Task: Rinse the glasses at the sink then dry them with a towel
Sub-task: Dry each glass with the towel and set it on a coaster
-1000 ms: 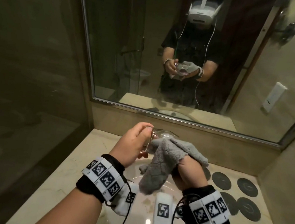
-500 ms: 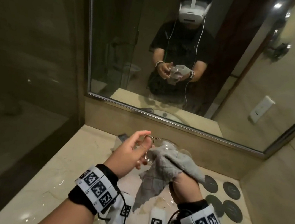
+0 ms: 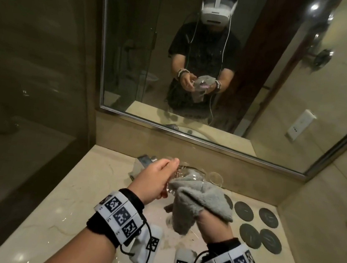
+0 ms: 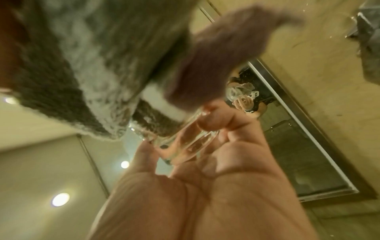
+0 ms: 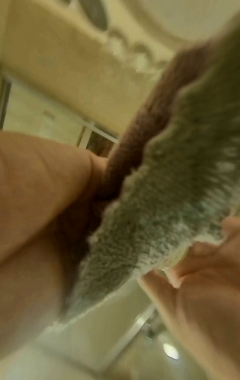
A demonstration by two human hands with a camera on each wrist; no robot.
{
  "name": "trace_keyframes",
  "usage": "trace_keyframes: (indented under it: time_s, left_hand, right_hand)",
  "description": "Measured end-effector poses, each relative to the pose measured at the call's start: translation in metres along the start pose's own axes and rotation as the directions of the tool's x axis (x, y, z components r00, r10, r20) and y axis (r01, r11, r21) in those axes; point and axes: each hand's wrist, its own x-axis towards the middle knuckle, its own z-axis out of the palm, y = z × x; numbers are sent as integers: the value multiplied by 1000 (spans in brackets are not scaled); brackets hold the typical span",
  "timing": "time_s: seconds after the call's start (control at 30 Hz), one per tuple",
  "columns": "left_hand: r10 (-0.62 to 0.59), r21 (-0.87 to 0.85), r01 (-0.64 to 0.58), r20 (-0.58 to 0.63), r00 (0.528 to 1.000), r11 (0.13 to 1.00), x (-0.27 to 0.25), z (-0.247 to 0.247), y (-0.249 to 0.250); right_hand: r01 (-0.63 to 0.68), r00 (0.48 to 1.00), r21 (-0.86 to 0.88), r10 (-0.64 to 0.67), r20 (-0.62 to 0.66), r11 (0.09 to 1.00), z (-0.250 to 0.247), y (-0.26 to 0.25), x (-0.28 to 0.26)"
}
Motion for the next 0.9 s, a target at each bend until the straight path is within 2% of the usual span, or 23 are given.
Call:
trace_keyframes:
  time_s: [0.03,0.1,0.13,0.17,0.23,0.3,0.37,0.43,0.47,0.5,0.53,0.6,0.63,0.7,0.77,0.83,0.9]
  left_hand:
    - [66,37,-66,-12,998,997,-2,1,-2]
    - [178,103,-177,4,984,979,-2,-1,-8]
    - [201,124,-201,15,980,972,-3,-2,-8]
    - [201,124,-201,10,980,972,-5,-2,-6]
    - [113,66,-112,-12,993,991,-7,-3,0]
    - [-5,-3,5,-12,1000,1000,-8,-4,7]
    - [14,19,-14,-11,1000,1000,-8,-6,8]
    - [107,101,-109,20,994,989,-9,-8,3]
    - [142,143,-149,56,988,978,-11,-10,2]
    - [153,161,-165,81,985,973,-13,-11,1]
    - [142,153,-154,82,986,976,-13,-12,0]
    - [68,68,-71,57,996,995,-14,-10,2]
    - [14,24,-15,46,999,1000,-13,-9,3]
    - [-16,21,16,20,1000,1000,-12,-10,3]
    - [69,95,-69,4,998,993,-13,-10,-1]
    - [156,159,-159,29,987,974,-16,-13,-3]
    - [152,175,-155,29,988,972,-19,-12,-2]
  right_hand:
    - [10,1000,65,-11,13,998,1,2,0]
    - [31,996,326,-57,70,945,2,3,2]
    - [43,992,399,-88,94,916,2,0,0]
    - [68,988,399,-116,98,915,2,-5,-2]
    - [99,993,213,-110,38,972,-3,-2,0]
    - [51,999,18,-51,13,999,-4,5,2]
    - [20,999,-74,-18,31,997,-3,7,2]
    - [20,999,98,-22,25,995,-2,3,1]
    - [21,998,252,-36,54,967,-2,-1,1]
    - [53,992,331,-89,93,942,-1,-7,-2]
    - [82,991,304,-111,81,949,-3,-9,-3]
    - [105,993,68,-108,38,992,-8,-3,0]
    - [63,998,-115,-61,15,991,-8,1,0]
    - [19,999,-211,-11,38,977,-5,8,2]
    - [-10,1000,-27,10,5,1000,-1,11,4]
    - [-21,1000,247,17,18,969,1,7,7]
    - [32,999,316,-37,8,948,2,1,5]
